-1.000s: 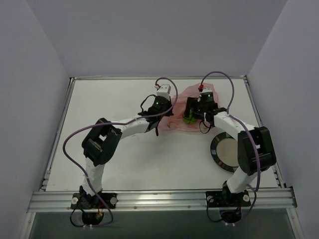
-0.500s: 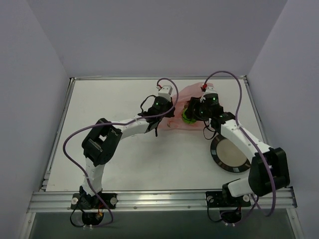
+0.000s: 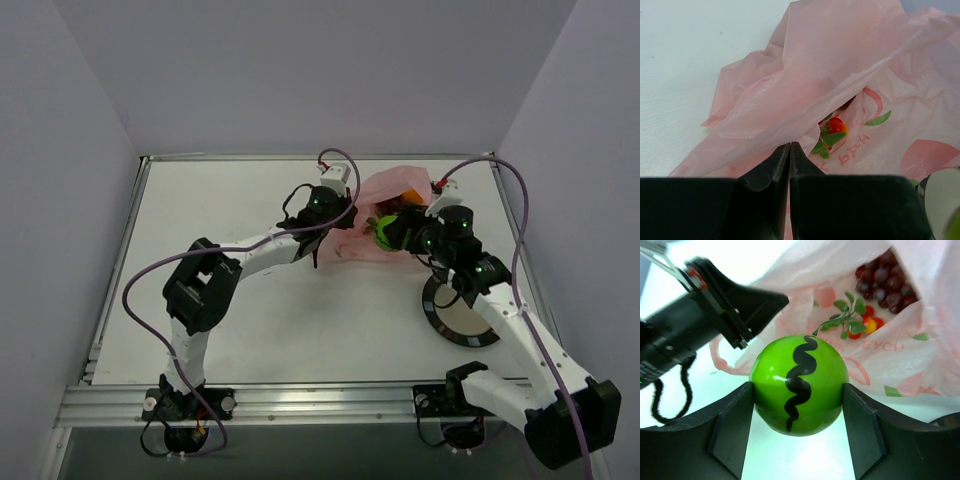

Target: Take the fake fruits out of the plastic bag

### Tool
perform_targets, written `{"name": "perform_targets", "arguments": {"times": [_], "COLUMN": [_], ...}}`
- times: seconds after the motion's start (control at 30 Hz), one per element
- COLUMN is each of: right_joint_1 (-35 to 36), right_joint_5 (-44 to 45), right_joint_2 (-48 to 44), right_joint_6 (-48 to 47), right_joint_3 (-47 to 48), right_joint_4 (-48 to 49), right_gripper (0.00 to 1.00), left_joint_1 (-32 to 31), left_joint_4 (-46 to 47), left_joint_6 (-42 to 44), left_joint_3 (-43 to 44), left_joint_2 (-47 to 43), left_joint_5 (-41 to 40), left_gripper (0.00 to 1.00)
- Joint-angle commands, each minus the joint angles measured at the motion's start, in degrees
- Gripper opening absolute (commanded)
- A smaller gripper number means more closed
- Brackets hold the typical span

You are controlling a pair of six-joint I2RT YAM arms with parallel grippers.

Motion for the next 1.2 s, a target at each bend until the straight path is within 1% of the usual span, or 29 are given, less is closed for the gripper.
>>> {"name": "perform_targets", "arguments": {"times": [0.0, 0.07, 0.1, 0.13, 0.17, 0.2, 0.23, 0.27, 0.3, 0.33, 0.4, 0.5, 0.53, 0.6, 0.63, 0.67, 0.7, 0.73, 0.77, 0.83, 0.87, 0.9, 0.93, 0.97, 1.0, 1.07, 1.17], "right_joint_1": [0.1, 0.0, 0.1, 0.0, 0.0, 0.0, 0.1, 0.1, 0.0, 0.0, 0.0, -0.2, -0.3, -0.5, -0.9, -1.1, -1.3, -1.5, -2.3, -3.2, -4.1, -4.4, -4.8, -5.2, -6.4, -8.1, -11.6], "right_joint_5": [7.3, 12.8, 16.1, 23.3, 27.2, 30.9, 34.4, 39.9, 41.7, 42.7, 43.5, 44.7, 45.4, 47.7, 47.9, 47.8, 47.8, 47.8, 47.4, 46.1, 45.8, 45.4, 45.7, 45.7, 45.2, 41.9, 36.6], "right_joint_2": [-10.1, -13.8, -17.6, -19.3, -21.1, -22.3, -24.2, -24.8, -25.2, -24.8, -23.4, -19.8, -19.2, -17.9, -17.6, -17.2, -16.7, -16.5, -16.3, -15.6, -15.2, -14.7, -14.6, -14.6, -14.6, -14.6, -14.7], "right_joint_6": [1.2, 1.7, 3.4, 4.3, 5.4, 6.5, 7.9, 8.7, 9.4, 11.0, 12.8, 16.6, 17.8, 21.0, 21.9, 23.3, 24.0, 24.7, 25.5, 27.8, 28.4, 28.4, 28.5, 28.9, 29.1, 29.3, 29.1], "right_joint_3": [1.0, 1.8, 1.9, 1.9, 1.8, 1.5, 1.3, 0.8, 0.1, -0.4, -1.7, -5.8, -7.8, -9.7, -11.0, -11.5, -12.2, -12.7, -13.9, -15.2, -15.8, -15.5, -15.5, -15.7, -16.2, -17.2, -19.6], "right_joint_4": [-2.0, -3.6, -5.9, -7.1, -8.5, -12.0, -13.5, -15.0, -17.5, -18.7, -20.6, -20.6, -20.7, -20.5, -20.5, -20.5, -20.5, -20.5, -20.5, -20.3, -19.9, -20.0, -20.0, -20.0, -19.6, -18.4, -16.0], "right_gripper": [0.29, 0.29, 0.29, 0.27, 0.26, 0.25, 0.24, 0.23, 0.23, 0.23, 0.23, 0.23, 0.22, 0.23, 0.22, 0.22, 0.22, 0.22, 0.22, 0.23, 0.23, 0.23, 0.23, 0.24, 0.26, 0.29, 0.32], "left_joint_1": [-0.3, -0.3, -0.3, -0.4, -0.4, -0.5, -0.5, -0.7, -0.8, -0.8, -1.1, -1.0, -1.0, -1.0, -1.0, -1.0, -1.0, -0.9, -0.9, -0.8, -0.8, -0.6, 0.2, 0.6, 1.2, 1.8, 1.7], "left_joint_4": [1.6, 1.8, 1.8, 1.9, 1.7, 1.4, 0.9, -0.4, -1.1, -1.7, -3.4, -5.3, -5.8, -6.6, -8.0, -8.6, -9.2, -9.8, -10.1, -11.1, -11.5, -11.6, -11.5, -11.3, -10.9, -10.5, -11.8], "left_joint_6": [0.2, 0.5, 0.7, 1.1, 1.4, 1.7, 2.6, 3.1, 3.6, 4.8, 5.9, 7.7, 8.5, 10.1, 12.3, 13.3, 14.2, 15.6, 16.2, 17.4, 17.6, 17.6, 16.7, 16.1, 15.3, 14.8, 16.9], "left_joint_3": [0.6, -0.3, -0.6, -1.0, -1.8, -2.0, -2.1, -2.1, -2.1, -2.1, -2.1, -2.4, -2.7, -3.4, -3.6, -3.7, -3.8, -3.8, -3.6, -2.7, -2.3, -2.2, -2.2, -2.6, -2.9, -3.6, -3.4], "left_joint_2": [-6.4, -9.0, -9.9, -10.9, -12.7, -13.5, -14.3, -15.7, -16.2, -16.7, -17.9, -18.7, -19.0, -19.5, -19.8, -19.9, -20.0, -19.9, -19.7, -19.2, -18.4, -18.0, -17.6, -17.0, -16.8, -16.4, -15.9], "left_joint_5": [1.4, 1.7, 1.8, 1.8, 1.8, 1.7, 1.7, 1.5, 1.1, 0.8, -0.3, -0.9, -2.4, -3.5, -5.7, -7.2, -8.3, -9.6, -9.5, -8.3, -6.4, -5.3, -3.7, 0.6, 2.3, 4.1, 5.4], "left_gripper": [0.02, 0.02, 0.02, 0.02, 0.04, 0.06, 0.08, 0.1, 0.16, 0.2, 0.28, 0.34, 0.39, 0.45, 0.5, 0.53, 0.57, 0.62, 0.65, 0.71, 0.75, 0.77, 0.78, 0.8, 0.81, 0.83, 0.85]}}
